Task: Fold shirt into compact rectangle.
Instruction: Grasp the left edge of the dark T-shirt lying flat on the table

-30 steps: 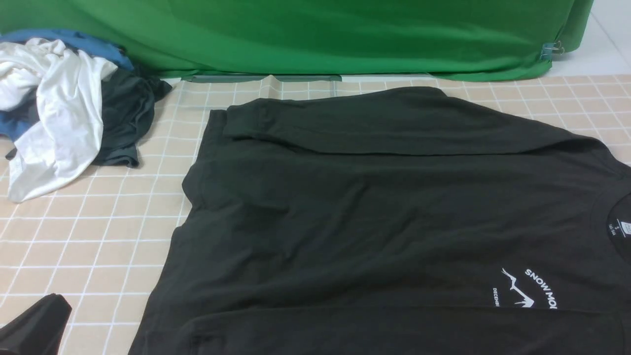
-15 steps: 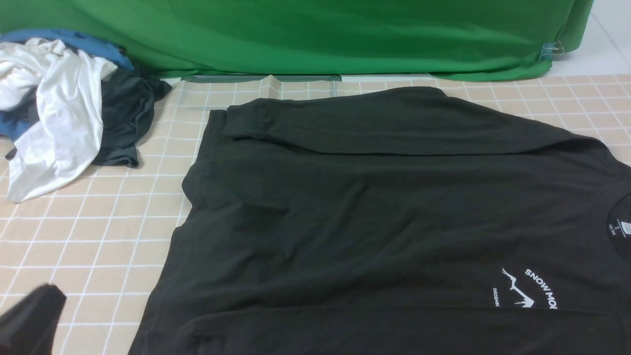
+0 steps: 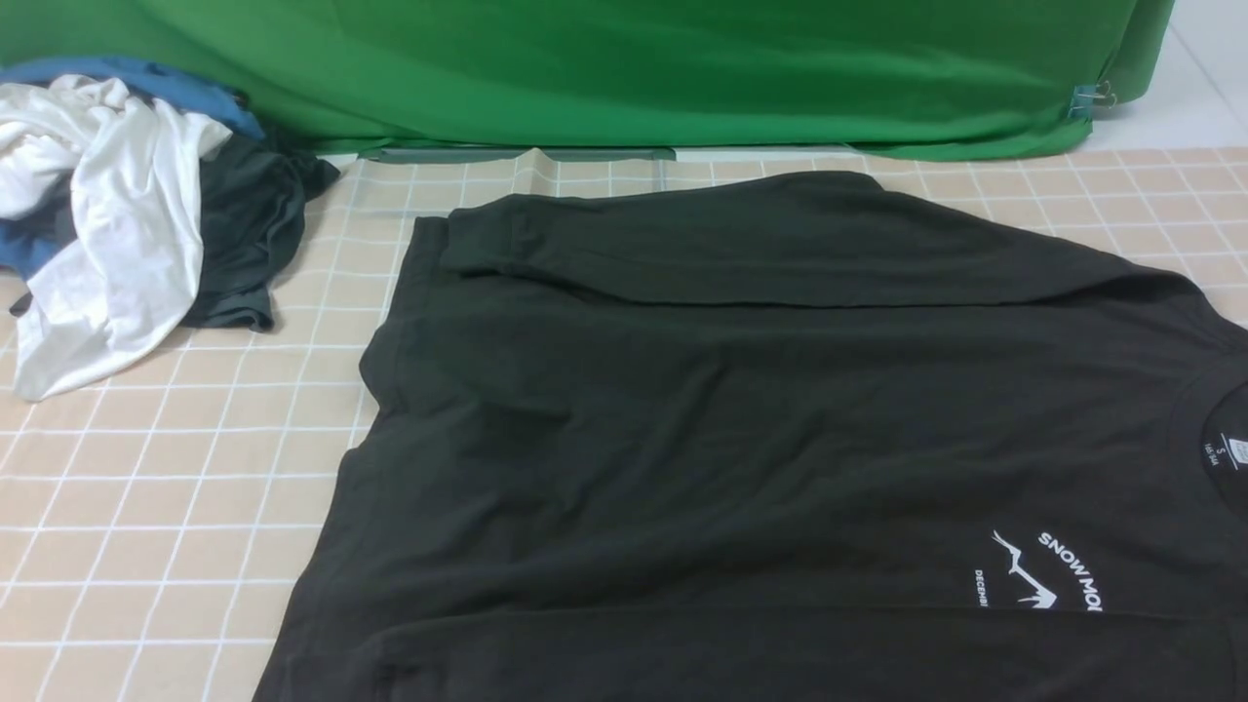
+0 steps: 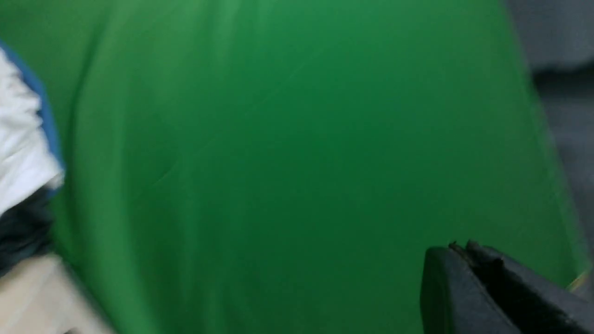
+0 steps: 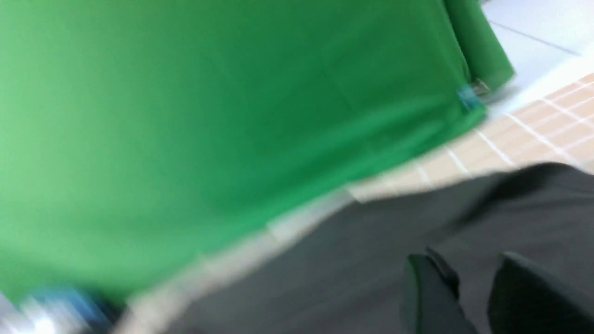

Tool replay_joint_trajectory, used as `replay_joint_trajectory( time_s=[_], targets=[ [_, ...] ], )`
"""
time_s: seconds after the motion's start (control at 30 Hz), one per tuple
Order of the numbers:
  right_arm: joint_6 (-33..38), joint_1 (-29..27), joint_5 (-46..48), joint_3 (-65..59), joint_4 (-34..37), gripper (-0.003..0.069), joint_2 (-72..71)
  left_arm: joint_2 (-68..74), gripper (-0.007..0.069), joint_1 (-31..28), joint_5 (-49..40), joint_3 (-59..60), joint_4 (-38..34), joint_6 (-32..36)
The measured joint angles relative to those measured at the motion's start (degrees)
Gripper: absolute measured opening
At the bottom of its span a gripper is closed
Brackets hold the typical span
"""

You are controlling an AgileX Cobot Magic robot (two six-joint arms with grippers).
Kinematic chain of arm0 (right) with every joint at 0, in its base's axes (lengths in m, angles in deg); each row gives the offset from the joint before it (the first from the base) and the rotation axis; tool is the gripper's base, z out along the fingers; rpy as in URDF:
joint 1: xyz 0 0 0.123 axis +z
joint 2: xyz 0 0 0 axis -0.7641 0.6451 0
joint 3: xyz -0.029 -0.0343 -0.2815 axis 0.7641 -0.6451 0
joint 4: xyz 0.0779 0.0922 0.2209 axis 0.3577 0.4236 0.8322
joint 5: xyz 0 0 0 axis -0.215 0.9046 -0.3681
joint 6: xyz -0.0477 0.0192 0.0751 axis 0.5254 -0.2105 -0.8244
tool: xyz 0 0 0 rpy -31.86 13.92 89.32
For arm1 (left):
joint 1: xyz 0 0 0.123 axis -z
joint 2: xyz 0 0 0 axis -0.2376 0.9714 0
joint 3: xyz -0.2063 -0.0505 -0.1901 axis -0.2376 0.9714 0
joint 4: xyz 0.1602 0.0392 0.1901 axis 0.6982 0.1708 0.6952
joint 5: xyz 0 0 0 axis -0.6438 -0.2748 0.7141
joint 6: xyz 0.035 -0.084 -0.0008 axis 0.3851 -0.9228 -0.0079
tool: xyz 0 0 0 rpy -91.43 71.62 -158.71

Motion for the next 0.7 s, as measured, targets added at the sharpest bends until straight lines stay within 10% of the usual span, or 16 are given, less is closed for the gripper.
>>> replay_joint_trajectory(
  time_s=[0.23, 0.4, 0.7],
  targets=[
    [-3.1, 0.0, -6.9, 0.0, 1.5, 0.0239, 0.0, 3.2, 0.0014, 0.0, -1.9, -5.4, 4.6, -9.6],
    [-1.4, 0.3, -5.8, 2.3, 1.7, 0.0216, 0.0, 12.9, 0.0014, 0.0, -26.3, -18.3, 12.5, -9.7],
    [21.0, 2.2, 36.8, 32.6, 0.6, 0.0038, 23.2, 49.9, 0.0014, 0.0, -67.1, -36.4, 12.6, 15.0]
  ],
)
